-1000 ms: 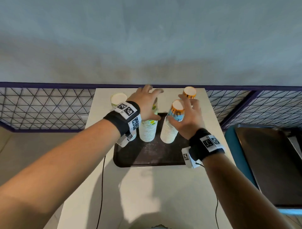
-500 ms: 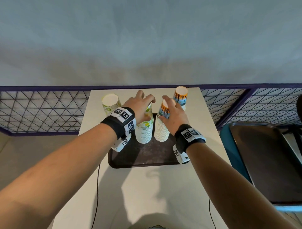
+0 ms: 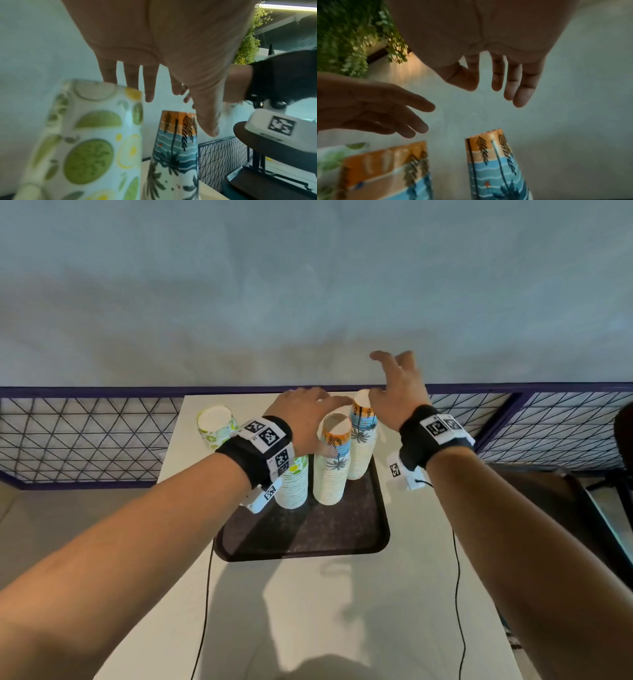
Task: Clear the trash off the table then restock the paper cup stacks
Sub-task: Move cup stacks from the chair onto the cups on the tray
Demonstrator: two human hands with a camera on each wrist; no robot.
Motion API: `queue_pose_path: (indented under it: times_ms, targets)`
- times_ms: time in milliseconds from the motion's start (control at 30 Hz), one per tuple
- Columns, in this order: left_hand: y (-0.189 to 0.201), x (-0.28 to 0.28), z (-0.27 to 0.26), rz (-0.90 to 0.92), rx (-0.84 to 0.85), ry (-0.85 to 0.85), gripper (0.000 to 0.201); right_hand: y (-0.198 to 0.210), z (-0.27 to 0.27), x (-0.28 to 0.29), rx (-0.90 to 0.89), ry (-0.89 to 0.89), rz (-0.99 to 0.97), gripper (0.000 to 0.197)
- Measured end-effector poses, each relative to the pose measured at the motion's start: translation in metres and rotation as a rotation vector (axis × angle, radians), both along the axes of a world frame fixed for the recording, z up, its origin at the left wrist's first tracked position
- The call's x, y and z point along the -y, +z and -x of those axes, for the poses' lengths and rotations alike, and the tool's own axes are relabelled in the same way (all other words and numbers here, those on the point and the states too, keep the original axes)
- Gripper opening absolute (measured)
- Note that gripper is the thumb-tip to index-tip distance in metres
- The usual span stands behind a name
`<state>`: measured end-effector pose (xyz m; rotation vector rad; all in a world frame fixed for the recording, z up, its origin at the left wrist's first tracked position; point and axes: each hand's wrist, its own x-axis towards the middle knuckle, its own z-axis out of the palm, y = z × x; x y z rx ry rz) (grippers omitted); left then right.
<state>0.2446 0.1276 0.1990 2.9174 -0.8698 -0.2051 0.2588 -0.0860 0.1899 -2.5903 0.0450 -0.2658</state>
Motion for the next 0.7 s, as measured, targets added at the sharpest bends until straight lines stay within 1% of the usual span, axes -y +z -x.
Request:
queue_pose_path:
  times_ms: [67, 133, 167, 233, 300, 400, 467, 700]
  targets:
    - [-0.004, 0.014, 0.001, -0.064, -0.016, -0.015, 0.090, -0.004, -0.013, 0.000, -0.167, 0.071, 0.079, 0.072]
    - [-0.010, 0.017, 0.003, -0.078, -0.022, -0.002, 0.075, -0.013, -0.022, -0.005, -0.304, 0.152, 0.143, 0.078]
    - [-0.013, 0.019, 0.003, -0.070, -0.020, 0.011, 0.068, -0.017, -0.026, -0.005, -0.351, 0.180, 0.156, 0.081]
    - [-0.016, 0.020, 0.002, -0.061, -0.018, 0.041, 0.062, -0.028, -0.030, -0.004, -0.407, 0.215, 0.184, 0.084]
    - [-0.016, 0.022, 0.001, -0.076, -0.015, 0.052, 0.059, -0.039, -0.030, -0.002, -0.391, 0.216, 0.194, 0.084]
    - [-0.018, 0.025, 0.000, -0.090, -0.011, 0.063, 0.057, -0.051, -0.028, -0.001, -0.309, 0.195, 0.183, 0.071]
    - [-0.020, 0.025, -0.002, -0.099, -0.015, 0.065, 0.058, -0.054, -0.025, 0.001, -0.306, 0.195, 0.184, 0.067]
    - [-0.027, 0.020, -0.012, -0.082, -0.035, 0.037, 0.063, -0.057, 0.000, 0.009, -0.304, 0.173, 0.170, 0.071]
